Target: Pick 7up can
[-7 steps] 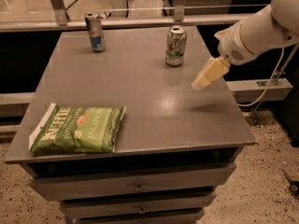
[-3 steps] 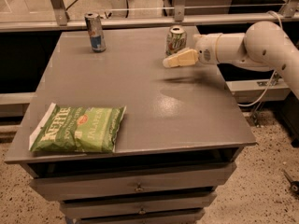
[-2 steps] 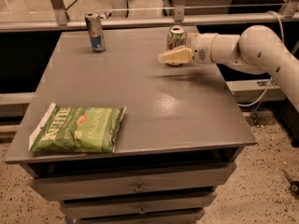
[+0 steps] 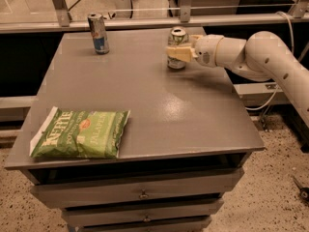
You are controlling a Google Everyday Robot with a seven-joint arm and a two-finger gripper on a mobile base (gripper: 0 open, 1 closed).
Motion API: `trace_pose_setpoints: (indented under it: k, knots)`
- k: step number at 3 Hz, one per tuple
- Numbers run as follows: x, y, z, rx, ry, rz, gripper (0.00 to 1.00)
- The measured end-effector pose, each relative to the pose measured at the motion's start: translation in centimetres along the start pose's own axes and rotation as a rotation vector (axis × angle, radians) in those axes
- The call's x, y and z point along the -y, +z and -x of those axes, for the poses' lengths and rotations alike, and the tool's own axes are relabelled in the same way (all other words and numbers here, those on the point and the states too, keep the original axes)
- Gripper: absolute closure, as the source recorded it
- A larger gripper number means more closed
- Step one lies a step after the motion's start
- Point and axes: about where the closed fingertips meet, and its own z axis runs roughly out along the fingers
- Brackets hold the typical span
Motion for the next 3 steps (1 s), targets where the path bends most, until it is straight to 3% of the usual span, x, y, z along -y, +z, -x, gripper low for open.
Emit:
trace_pose_setpoints:
  k: [1, 2, 3]
  knots:
    - [-0.2, -0.6, 1.8, 0.036, -0.010, 0.020, 0.84]
    - [-0.9, -2.2, 4.8, 0.081, -0.032, 0.061, 1.00]
    - [-1.2, -2.3, 5.1, 0.083, -0.035, 0.074, 1.00]
